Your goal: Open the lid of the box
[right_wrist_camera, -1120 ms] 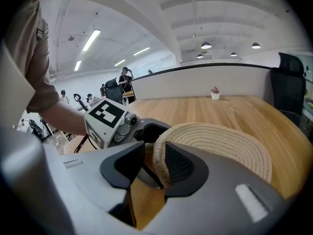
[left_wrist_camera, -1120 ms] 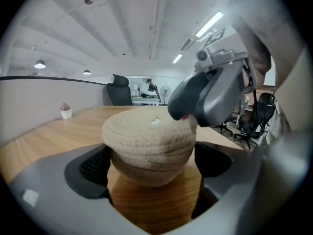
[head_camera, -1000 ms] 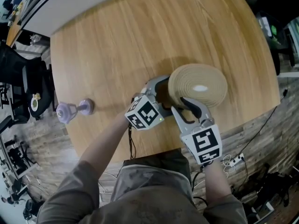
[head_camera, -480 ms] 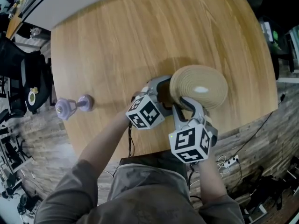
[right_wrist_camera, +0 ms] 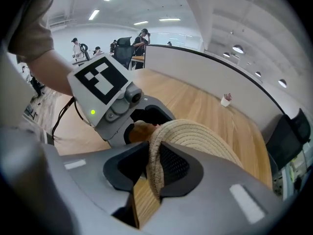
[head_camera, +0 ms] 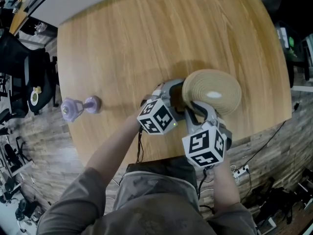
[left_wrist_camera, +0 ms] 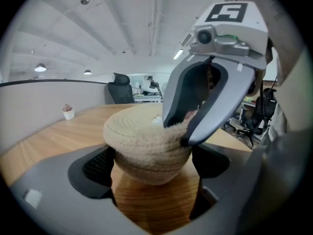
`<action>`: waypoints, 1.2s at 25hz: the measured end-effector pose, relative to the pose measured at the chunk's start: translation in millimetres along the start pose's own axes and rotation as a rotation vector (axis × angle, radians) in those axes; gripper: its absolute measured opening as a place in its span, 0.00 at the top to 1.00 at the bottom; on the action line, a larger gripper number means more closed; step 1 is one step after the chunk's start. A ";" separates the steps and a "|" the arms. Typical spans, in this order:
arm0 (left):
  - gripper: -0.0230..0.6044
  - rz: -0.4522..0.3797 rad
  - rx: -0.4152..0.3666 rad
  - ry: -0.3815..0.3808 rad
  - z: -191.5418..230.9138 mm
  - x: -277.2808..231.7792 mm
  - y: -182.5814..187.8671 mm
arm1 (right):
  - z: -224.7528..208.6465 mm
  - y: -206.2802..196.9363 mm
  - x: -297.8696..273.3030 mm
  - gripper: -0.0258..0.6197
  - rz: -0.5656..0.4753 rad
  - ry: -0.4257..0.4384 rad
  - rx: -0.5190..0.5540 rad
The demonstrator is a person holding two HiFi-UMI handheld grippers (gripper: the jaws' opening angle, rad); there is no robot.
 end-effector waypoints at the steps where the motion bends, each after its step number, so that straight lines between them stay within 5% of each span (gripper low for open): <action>1: 0.17 -0.002 0.003 -0.001 0.2 0.5 -0.4 | -0.6 0.3 0.9 0.83 -0.011 0.012 -0.015; 7: 0.19 0.000 0.043 -0.007 2.3 2.5 -0.5 | -14.5 7.9 24.9 0.84 -0.176 0.086 -0.152; 13: 0.21 0.031 0.064 -0.002 0.6 5.5 -1.0 | -40.5 10.0 84.7 0.84 -0.488 0.163 -0.313; 22: 0.21 0.033 0.074 0.009 0.9 5.2 -1.6 | -106.8 -39.3 180.7 0.85 -0.866 -0.032 -0.709; 26: 0.20 0.038 0.083 0.014 1.6 8.1 0.6 | -113.9 -63.2 188.2 0.85 -0.902 -0.079 -0.848; 30: 0.19 0.060 0.083 0.002 -0.9 13.1 5.8 | -116.2 -65.6 191.4 0.85 -0.908 -0.085 -0.878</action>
Point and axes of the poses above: the fingertips, and each gripper's own axes: x backward along the fingers, z to its left, y out of its top, the point moved 2 cm from there along x, backward along the fingers, and after that the axes turned 4 degrees about x, right-handed, at the moved point
